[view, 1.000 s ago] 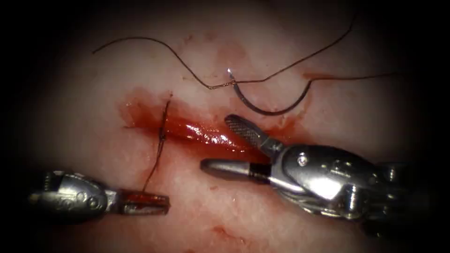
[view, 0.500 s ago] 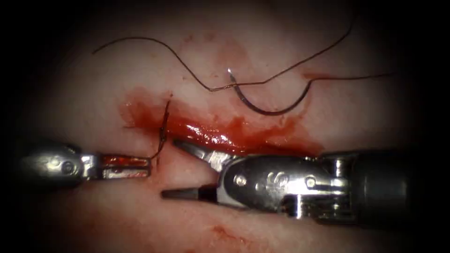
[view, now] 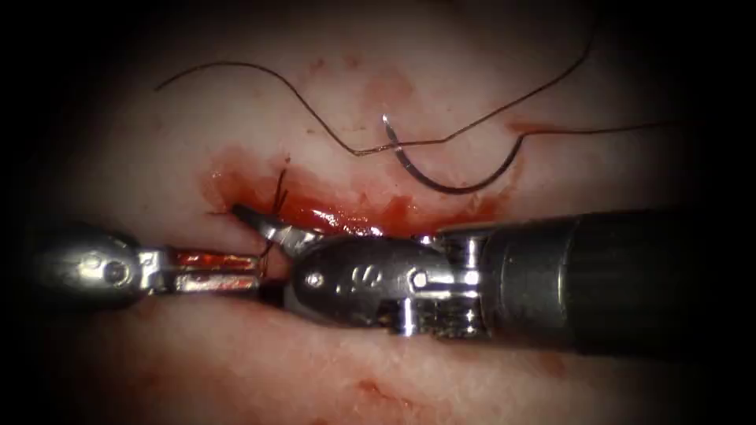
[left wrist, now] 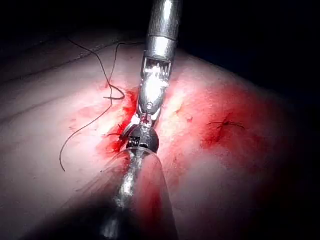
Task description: Wound Closure
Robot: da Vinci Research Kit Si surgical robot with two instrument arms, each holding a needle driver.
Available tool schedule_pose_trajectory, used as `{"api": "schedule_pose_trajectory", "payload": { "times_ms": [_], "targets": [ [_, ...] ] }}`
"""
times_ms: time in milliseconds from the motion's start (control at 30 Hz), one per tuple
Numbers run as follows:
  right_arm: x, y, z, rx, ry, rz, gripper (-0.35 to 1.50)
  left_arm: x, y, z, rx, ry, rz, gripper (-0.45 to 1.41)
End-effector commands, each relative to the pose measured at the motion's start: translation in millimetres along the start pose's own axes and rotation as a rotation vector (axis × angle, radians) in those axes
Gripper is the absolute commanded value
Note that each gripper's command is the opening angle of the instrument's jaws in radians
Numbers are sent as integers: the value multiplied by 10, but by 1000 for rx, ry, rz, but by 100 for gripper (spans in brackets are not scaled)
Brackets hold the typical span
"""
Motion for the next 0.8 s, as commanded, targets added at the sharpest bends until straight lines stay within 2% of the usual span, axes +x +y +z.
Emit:
{"api": "schedule_pose_trajectory", "payload": {
  "times_ms": [33, 367, 800],
  "targets": [
    [2, 0, 9, -1, 1, 0, 106, -3, 3, 8, -5, 1, 0, -45],
    [1, 2, 28, -20, 6, -11, 106, 0, 9, 10, -18, 7, 0, -45],
    [-1, 0, 34, -28, 12, -12, 103, 8, 16, 12, -25, 11, -2, -45]
  ]
}}
